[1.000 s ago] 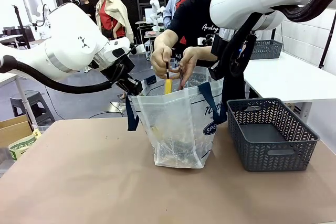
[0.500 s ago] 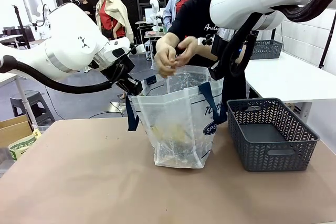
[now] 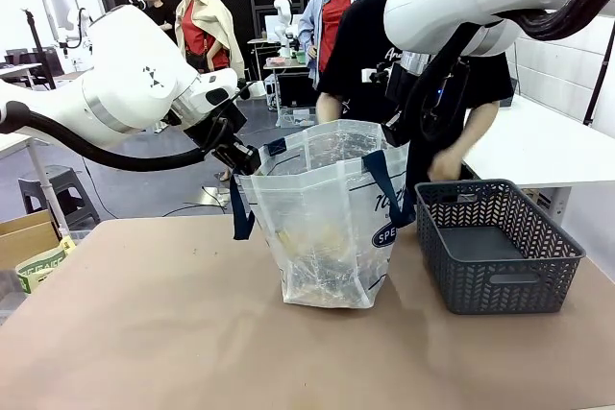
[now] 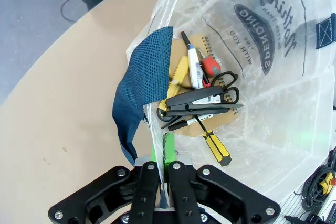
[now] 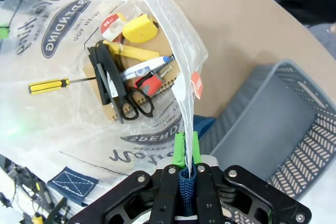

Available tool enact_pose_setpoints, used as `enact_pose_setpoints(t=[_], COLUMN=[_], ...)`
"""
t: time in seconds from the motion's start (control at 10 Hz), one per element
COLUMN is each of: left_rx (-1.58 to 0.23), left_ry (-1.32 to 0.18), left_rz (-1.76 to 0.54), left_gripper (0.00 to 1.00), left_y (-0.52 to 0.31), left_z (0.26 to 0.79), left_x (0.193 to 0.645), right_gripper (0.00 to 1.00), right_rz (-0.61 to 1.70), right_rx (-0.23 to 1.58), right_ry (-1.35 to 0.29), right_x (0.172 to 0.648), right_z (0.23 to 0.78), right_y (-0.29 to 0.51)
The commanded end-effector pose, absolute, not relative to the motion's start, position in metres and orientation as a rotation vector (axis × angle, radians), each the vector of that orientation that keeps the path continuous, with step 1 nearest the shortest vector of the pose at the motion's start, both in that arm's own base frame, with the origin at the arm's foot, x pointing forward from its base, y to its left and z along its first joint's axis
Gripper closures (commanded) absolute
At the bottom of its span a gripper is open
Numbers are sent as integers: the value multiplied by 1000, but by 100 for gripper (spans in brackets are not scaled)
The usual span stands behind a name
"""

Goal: Transfer purchased items from the store into the shopping bag.
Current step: Move the Reusable shopping bag to the right side of the table.

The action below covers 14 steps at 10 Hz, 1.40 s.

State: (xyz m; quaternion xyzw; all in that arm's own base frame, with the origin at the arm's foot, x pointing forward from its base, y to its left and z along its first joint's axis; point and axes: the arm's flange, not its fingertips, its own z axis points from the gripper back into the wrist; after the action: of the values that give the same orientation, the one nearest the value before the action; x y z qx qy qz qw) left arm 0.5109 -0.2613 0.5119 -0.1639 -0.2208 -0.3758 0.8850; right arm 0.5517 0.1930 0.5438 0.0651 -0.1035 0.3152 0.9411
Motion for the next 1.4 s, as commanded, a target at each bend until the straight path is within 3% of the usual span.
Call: enact_pose_setpoints(t=[0.0,1.3], left_rx=[-338,-338], left_ry=[-468,-468], left_rz=[-782,-782], left_gripper=[100,100], left_y=[-260,-260], left_z=[514,514], left_x=[511,511], right_gripper=[100,100], right_rz=[642,642], right_rx=[132,132], right_ry=[-216,-216], right_x=[552,552], right_z=[545,545], right_y=[192,192])
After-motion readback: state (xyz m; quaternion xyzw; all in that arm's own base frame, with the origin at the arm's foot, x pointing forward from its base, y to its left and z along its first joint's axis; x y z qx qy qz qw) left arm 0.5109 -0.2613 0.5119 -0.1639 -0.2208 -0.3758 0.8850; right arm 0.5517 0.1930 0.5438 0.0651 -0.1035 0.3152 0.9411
